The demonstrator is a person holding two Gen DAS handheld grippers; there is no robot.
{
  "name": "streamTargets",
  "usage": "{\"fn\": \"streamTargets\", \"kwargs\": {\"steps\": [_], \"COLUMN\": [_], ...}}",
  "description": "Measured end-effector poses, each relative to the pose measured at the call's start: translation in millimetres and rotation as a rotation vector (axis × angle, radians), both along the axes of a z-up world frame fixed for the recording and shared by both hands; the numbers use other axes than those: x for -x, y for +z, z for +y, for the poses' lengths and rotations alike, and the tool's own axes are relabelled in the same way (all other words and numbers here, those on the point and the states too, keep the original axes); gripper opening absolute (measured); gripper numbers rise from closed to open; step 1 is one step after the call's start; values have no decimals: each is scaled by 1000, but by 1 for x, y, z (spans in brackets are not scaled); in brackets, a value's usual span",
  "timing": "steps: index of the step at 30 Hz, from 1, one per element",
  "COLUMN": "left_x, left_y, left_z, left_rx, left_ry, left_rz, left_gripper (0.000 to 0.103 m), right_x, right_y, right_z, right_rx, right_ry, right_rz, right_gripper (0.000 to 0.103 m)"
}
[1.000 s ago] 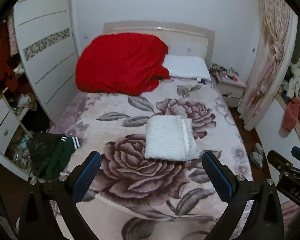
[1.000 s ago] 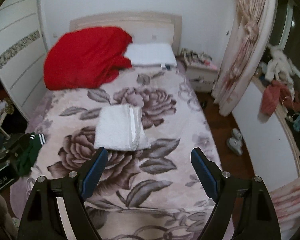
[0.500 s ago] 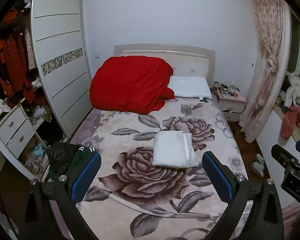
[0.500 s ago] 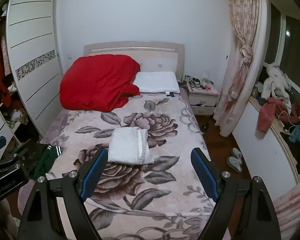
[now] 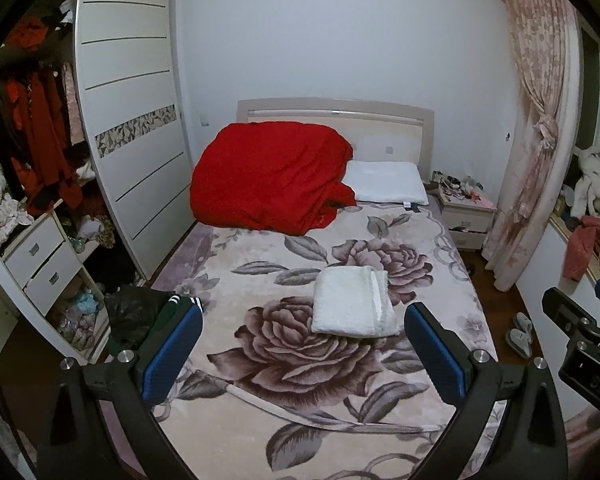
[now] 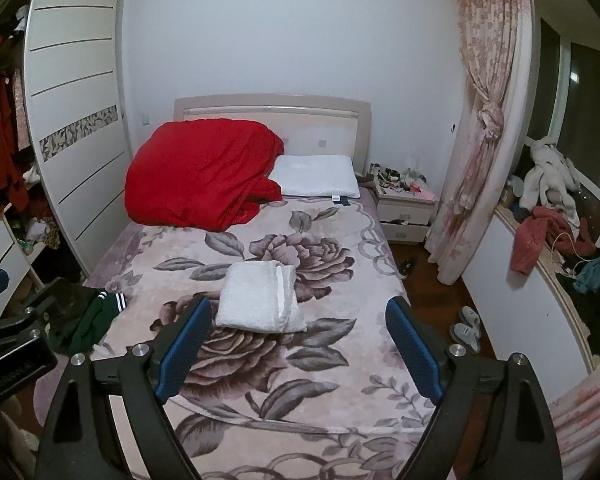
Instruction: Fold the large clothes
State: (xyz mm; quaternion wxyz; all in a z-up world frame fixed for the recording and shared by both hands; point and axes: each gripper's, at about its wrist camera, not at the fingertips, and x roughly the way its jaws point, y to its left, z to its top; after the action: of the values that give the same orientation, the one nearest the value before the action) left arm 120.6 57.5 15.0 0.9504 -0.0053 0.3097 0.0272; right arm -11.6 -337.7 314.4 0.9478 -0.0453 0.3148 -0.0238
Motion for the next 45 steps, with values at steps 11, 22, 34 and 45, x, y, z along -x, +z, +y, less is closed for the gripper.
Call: {"fn": "streamTargets", "kwargs": {"steps": [11,22,34,45], "left_x": [8,10,11,15], "left_y": [9,9,8,6], "left_z": [-8,-9,-9,-11], "left_rx": [-23,-18,-21,-21], "left_ry": [-8,-10,-14,-16], "left_rz": [-34,-30,-25,-19], "left_gripper": [103,103,103,103], "right_x": [-1,0,3,-2], "right_y": [4,5,0,-2], "right_z": [-11,-10,-13,-19], "right_rx": [4,2,-5,-15], "right_ry": [15,15,26,31], "right_rz": [-22,-24,-14,-12], "right_gripper": [92,92,93,93]}}
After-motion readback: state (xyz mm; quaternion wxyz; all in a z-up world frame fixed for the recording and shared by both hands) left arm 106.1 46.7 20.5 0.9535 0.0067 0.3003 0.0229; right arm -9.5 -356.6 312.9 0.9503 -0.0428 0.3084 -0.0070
